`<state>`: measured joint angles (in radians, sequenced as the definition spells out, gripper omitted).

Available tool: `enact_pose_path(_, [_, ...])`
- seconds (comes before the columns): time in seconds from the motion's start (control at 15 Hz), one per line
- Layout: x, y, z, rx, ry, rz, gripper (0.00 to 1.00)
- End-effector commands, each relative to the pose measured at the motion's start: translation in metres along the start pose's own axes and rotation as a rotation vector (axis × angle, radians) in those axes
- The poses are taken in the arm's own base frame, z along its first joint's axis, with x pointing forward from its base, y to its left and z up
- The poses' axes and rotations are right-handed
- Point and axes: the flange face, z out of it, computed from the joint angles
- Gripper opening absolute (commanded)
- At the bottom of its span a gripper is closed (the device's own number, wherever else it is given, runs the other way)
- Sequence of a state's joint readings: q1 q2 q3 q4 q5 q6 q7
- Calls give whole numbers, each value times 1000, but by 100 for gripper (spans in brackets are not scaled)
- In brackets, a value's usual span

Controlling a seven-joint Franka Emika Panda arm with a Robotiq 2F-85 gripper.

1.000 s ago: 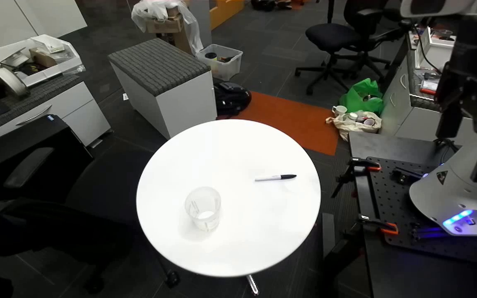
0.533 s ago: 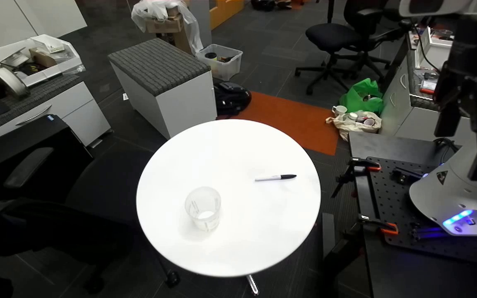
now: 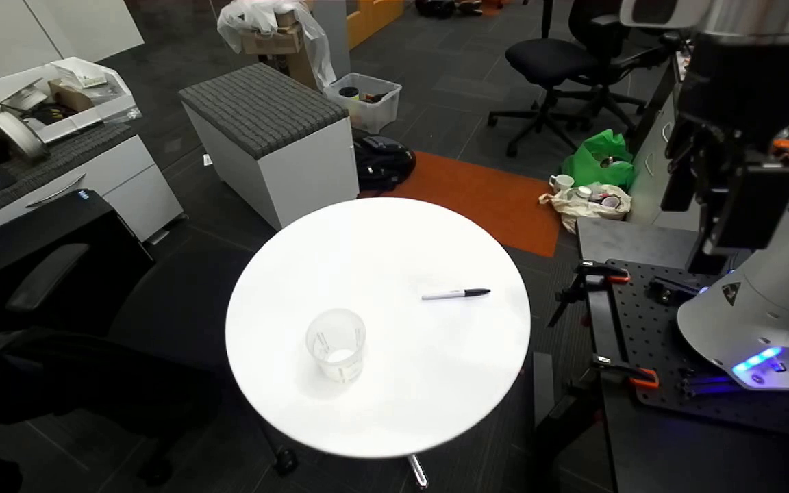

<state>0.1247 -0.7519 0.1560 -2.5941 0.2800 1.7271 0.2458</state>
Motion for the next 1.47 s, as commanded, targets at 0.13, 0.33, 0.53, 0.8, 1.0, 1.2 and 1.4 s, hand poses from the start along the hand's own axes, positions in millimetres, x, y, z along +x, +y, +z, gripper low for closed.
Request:
enact_pose_path(0.13, [22,24,24,-97,61,-8,100])
enact_pose_path(0.33, [33,38,40,-142,78,-8,100])
enact_pose_path(0.53, [42,51,58,-173,85,-18,100])
enact_pose_path(0.8, [54,71,81,-180,79,-21,100])
enact_pose_path(1.0, [65,85,98,-166,76,-10,100])
enact_pose_path(1.2, [79,95,113,-152,79,13,100])
enact_pose_path(1.4, [93,101,128,-147,76,25,100])
